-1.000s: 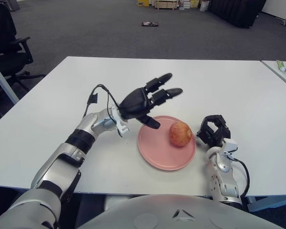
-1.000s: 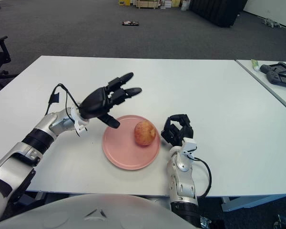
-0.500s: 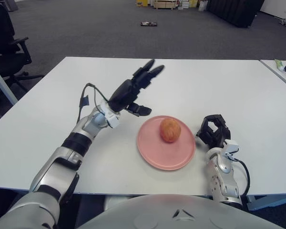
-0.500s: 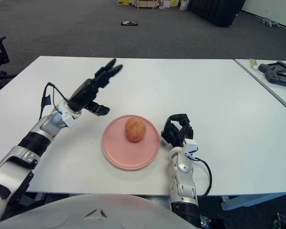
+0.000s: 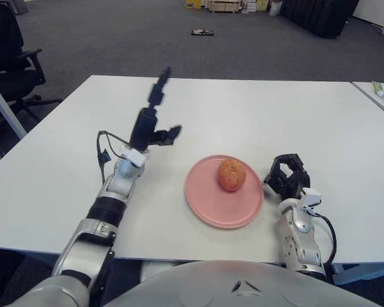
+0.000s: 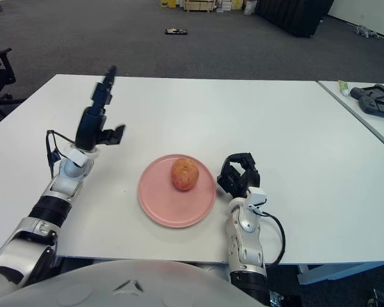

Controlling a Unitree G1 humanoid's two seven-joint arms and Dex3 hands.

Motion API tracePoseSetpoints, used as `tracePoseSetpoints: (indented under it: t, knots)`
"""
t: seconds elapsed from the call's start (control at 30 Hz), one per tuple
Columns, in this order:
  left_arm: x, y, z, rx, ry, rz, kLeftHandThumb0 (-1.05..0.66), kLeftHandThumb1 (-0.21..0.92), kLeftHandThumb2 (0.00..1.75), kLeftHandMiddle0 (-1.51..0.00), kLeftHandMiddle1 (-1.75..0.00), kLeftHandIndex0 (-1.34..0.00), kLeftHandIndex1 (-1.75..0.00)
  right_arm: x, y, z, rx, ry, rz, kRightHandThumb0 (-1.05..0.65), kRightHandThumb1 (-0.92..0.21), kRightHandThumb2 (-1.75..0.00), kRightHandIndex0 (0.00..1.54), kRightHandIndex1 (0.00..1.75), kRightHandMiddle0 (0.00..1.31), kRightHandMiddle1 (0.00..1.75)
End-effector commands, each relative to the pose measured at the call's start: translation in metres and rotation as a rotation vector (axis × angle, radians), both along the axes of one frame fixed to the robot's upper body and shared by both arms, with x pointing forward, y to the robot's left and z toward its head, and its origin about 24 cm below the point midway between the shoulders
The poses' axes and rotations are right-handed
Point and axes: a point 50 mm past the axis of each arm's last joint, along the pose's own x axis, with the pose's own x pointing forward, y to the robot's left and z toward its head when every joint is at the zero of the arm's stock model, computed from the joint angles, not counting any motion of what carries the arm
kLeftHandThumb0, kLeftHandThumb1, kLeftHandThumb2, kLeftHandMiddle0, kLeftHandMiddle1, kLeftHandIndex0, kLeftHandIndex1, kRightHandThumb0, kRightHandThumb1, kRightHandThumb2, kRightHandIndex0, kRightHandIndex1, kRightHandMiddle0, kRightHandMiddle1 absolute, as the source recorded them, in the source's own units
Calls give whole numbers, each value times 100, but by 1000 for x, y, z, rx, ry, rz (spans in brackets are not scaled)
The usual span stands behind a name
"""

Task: Put the apple into the plate.

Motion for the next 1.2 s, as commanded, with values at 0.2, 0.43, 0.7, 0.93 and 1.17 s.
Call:
tracePoseSetpoints:
  t: [0.2, 0.43, 0.7, 0.93, 1.17]
  knots:
    - [-20, 11, -38, -197, 237, 93, -60, 85, 86, -7, -111, -10, -144, -3, 5, -9, 34, 45, -10, -41, -56, -101, 98, 175, 42, 175]
    - [-21, 12, -66, -326, 353, 164, -67, 91, 93, -19, -153, -31, -170, -2, 4, -10, 40, 42, -8, -41, -56, -101, 97, 175, 42, 175]
    - [-25, 12, -84, -402, 456, 183, -46, 77, 86, -32, -173, -37, -174, -1, 3, -9, 29, 42, 9, -41, -56, -102, 97, 175, 43, 175]
    - [-26, 4, -89, -429, 510, 162, -31, 68, 87, -43, -174, -33, -175, 1, 3, -9, 19, 49, 20, -41, -56, -102, 97, 175, 42, 175]
    - [-27, 0, -96, -379, 588, 114, -3, 48, 113, -45, -171, -35, -175, 1, 3, -10, 21, 45, 30, -41, -56, -101, 96, 175, 42, 175]
